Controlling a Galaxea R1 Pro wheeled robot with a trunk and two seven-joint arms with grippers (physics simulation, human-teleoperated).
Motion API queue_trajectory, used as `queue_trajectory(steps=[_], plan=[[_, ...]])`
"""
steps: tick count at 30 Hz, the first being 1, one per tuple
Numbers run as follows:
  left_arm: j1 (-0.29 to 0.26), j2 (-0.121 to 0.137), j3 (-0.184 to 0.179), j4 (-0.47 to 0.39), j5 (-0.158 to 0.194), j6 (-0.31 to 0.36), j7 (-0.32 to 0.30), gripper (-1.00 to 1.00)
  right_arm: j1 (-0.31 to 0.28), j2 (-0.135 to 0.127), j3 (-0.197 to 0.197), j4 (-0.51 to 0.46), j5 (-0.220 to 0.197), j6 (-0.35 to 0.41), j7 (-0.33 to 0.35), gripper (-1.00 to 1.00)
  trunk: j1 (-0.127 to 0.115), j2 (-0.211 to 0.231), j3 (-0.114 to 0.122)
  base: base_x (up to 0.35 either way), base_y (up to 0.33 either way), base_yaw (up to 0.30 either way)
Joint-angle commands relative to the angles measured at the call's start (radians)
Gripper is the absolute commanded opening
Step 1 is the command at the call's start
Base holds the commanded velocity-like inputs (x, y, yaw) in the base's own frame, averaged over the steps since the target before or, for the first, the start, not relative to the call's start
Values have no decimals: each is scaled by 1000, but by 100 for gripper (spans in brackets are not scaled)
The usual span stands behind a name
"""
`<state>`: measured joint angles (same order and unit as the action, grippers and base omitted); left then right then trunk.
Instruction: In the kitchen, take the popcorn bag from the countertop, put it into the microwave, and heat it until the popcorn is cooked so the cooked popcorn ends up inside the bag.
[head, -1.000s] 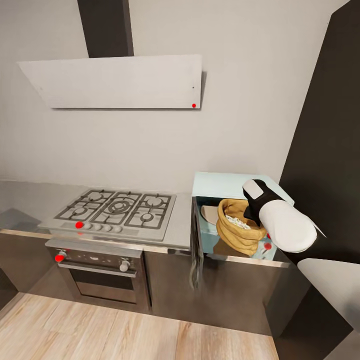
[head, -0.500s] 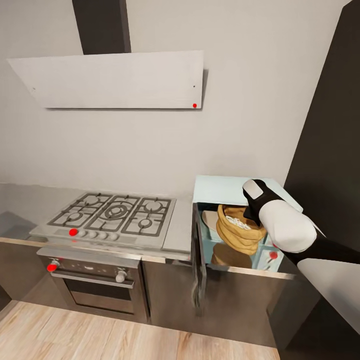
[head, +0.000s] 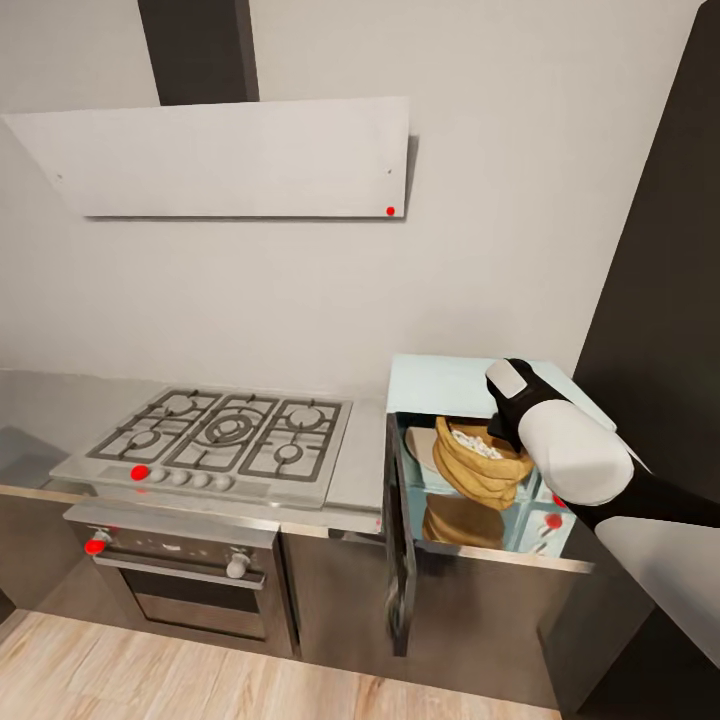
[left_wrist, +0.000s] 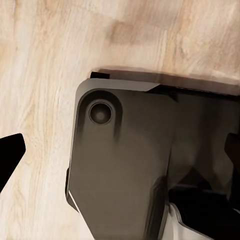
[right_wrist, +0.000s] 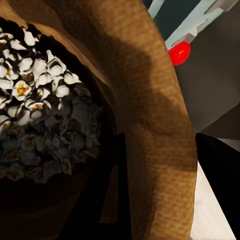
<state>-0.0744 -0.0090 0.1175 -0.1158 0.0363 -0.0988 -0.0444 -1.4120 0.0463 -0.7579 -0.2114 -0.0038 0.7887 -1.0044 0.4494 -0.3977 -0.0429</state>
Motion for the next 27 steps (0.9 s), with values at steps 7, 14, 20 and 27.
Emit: queue_trajectory(steps=[7,14,20,27], plan=[[-1,0,7,1,4,-2,-5,100,-1,0,-1,-2,0,6,-3,-100,1,-2,-2,5,0,0],[-1,0,5,1,4,-2,-5,100,-1,0,-1,-2,0,6,-3,-100,1,-2,-2,130,0,0],[-1,0,5,1,4,-2,-5,100,-1,-1,-1,-2,0,6,-3,-100,1,-2,-2,4,0,0],[-1,0,5,1,4,-2,-5,100,-1,-2,-1,-2,0,6,-3,-100,1,-2,-2,1,0,0]])
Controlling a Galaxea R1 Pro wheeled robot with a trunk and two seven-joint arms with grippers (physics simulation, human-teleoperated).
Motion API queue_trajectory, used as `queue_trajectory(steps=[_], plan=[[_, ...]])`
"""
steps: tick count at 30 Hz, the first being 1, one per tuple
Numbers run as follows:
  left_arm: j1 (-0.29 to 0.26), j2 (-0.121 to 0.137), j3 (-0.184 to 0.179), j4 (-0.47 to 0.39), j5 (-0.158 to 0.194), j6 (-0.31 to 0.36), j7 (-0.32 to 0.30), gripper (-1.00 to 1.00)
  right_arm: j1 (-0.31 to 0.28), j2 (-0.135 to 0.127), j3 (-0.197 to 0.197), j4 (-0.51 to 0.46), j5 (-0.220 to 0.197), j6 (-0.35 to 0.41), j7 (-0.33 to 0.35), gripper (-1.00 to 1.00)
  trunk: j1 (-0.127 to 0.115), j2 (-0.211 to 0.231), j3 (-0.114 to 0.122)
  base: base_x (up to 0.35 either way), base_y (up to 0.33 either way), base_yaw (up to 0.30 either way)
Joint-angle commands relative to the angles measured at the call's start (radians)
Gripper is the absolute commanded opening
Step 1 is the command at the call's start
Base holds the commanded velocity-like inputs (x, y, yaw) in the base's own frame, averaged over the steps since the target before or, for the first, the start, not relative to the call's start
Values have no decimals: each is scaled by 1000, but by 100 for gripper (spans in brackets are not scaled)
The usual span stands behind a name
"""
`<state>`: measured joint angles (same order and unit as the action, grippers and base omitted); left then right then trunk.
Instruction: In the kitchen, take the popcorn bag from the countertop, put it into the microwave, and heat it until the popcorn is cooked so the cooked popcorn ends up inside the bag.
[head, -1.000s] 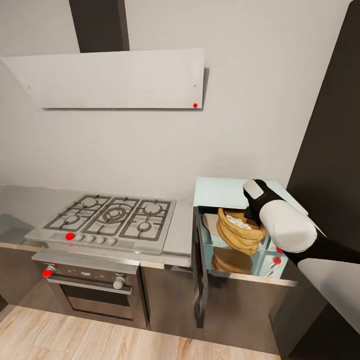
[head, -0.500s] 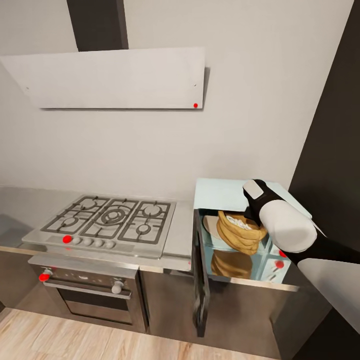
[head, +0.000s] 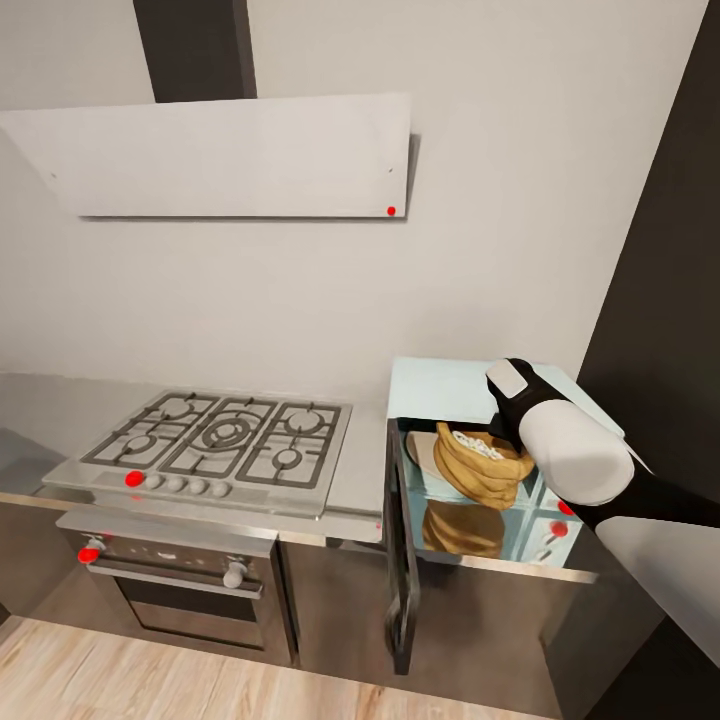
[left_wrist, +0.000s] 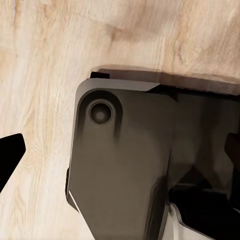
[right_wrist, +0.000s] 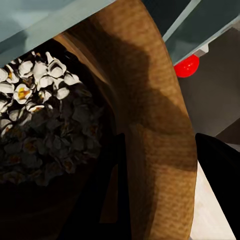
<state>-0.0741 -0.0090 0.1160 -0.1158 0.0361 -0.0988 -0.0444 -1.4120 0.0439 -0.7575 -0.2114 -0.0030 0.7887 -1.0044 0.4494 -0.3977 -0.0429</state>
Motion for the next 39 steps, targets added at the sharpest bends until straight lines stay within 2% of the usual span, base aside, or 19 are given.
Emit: queue_trajectory(steps=[1,6,35,36,39], plan=[[-1,0,7,1,4,-2,-5,100,-1,0,-2,-2,0,6,-3,-100,1,-2,-2,77,0,0],[-1,0,7,1,4,-2,-5,100,-1,0,-2,-2,0,6,-3,-100,1,-2,-2,147,0,0],[0,0,5,1,1,-4,-6,100,-2,1,4,-2,-1,7,-3,-100,1,-2,-2,1,0,0],[0,0,5,1,1,-4,-6,100,-2,1,4,-2,-1,7,-3,100,1,-2,-2,0,0,0],[0,0,5,1,1,-4,-6,100,-2,3,4,-2,-1,8,-3,100,1,-2,-2,0,0,0]])
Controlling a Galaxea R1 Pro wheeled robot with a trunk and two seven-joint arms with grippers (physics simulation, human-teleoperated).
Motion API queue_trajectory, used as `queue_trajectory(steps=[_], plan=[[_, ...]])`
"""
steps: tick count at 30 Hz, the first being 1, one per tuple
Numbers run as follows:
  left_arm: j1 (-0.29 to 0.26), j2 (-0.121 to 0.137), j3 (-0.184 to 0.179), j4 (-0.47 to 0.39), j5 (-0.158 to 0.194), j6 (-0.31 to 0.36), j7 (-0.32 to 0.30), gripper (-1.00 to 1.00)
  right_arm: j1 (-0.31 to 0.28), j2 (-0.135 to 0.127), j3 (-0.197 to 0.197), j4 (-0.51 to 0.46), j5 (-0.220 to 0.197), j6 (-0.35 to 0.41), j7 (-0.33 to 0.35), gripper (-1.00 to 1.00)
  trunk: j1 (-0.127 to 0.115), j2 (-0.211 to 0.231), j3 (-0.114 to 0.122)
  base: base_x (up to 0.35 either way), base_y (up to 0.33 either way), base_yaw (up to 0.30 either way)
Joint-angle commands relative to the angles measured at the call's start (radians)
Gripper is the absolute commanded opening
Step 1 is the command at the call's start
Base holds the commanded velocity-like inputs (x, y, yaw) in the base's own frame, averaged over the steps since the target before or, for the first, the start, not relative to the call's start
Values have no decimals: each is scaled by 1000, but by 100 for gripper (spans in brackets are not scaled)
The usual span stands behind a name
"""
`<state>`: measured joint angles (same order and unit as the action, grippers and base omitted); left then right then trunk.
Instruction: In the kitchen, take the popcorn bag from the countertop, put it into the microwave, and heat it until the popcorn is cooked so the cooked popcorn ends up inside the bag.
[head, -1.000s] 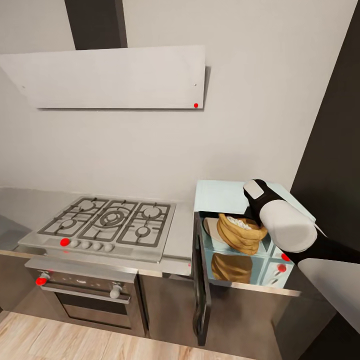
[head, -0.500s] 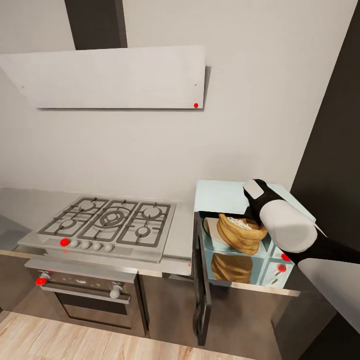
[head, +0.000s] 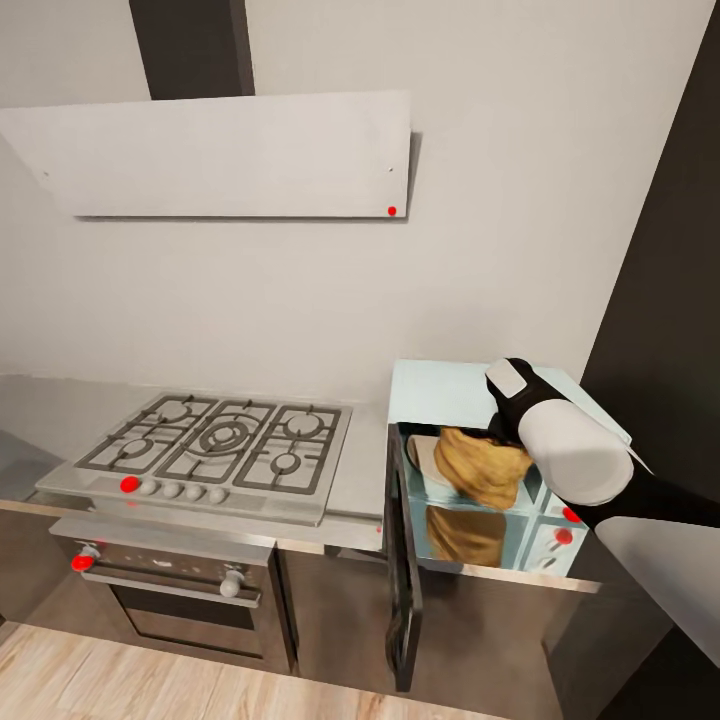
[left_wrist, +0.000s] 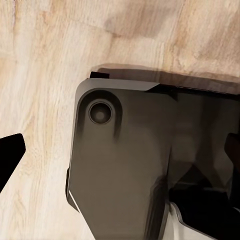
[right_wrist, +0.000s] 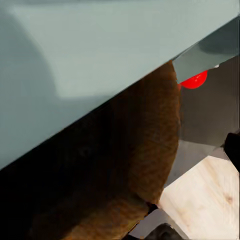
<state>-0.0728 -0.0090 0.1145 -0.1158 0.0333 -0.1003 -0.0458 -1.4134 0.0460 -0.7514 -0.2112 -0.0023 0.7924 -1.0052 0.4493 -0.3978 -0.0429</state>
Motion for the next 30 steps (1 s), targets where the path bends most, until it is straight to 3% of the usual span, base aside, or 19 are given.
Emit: queue_trajectory(steps=[1,30], plan=[[-1,0,7,1,3,-2,-5,100,-1,0,-2,-2,-1,4,-3,100,1,-2,-2,0,0,0],[-1,0,8,1,5,-2,-5,100,-21,-6,-5,-5,-2,16,-12,100,1,-2,-2,0,0,0]])
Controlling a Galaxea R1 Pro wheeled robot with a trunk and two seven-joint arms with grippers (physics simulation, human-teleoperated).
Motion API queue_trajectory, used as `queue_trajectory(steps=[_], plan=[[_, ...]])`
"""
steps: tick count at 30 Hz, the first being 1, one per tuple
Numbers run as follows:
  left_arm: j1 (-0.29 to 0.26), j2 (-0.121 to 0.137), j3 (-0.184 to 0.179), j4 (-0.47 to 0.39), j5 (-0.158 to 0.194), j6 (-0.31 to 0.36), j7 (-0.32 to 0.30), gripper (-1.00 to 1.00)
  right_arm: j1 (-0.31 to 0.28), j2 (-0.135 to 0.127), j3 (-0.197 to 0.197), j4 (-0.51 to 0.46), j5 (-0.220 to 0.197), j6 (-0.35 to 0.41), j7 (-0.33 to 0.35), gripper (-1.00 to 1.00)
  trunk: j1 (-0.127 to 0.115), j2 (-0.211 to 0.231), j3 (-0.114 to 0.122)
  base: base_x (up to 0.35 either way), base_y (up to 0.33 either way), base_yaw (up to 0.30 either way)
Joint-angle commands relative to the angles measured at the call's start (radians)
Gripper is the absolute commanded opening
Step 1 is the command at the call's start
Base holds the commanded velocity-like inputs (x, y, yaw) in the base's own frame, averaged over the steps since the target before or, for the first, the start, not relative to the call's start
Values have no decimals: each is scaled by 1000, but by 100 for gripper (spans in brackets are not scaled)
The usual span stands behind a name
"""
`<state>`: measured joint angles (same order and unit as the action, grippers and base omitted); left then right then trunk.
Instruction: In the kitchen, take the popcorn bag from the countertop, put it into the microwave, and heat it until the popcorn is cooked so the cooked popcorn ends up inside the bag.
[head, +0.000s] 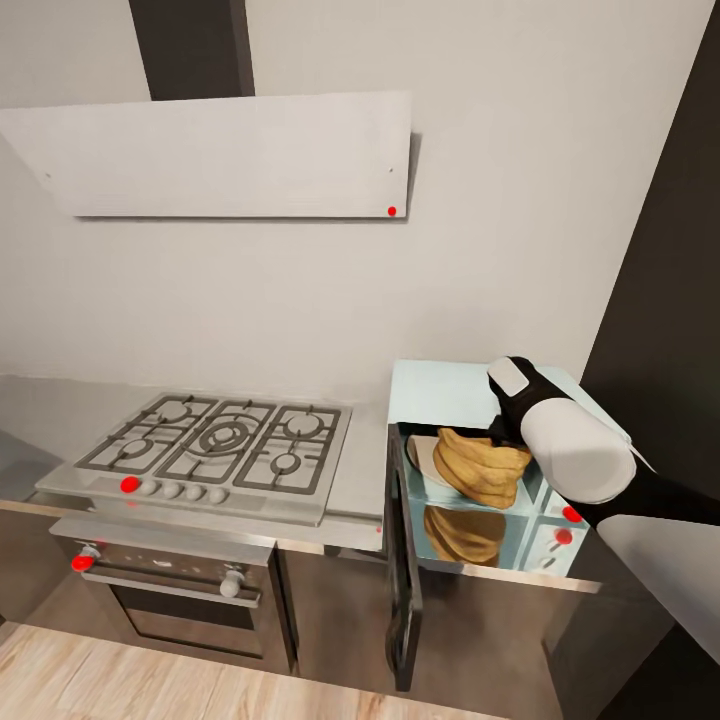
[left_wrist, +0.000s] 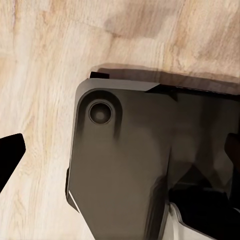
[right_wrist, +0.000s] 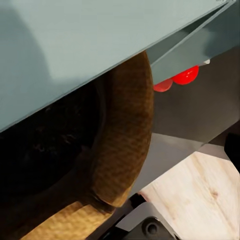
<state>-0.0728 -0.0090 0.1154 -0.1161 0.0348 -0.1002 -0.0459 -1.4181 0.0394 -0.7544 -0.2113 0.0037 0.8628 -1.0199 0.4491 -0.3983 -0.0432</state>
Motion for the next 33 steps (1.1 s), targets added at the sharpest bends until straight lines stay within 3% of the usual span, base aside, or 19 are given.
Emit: queue_trajectory(steps=[1,33], plan=[[-1,0,6,1,4,-3,-5,100,-16,1,-2,-5,-8,-51,3,100,1,-2,-2,-50,-44,0],[-2,0,7,1,10,-3,-5,100,-18,1,-3,-5,-8,-48,7,100,1,-2,-2,-39,-35,0]])
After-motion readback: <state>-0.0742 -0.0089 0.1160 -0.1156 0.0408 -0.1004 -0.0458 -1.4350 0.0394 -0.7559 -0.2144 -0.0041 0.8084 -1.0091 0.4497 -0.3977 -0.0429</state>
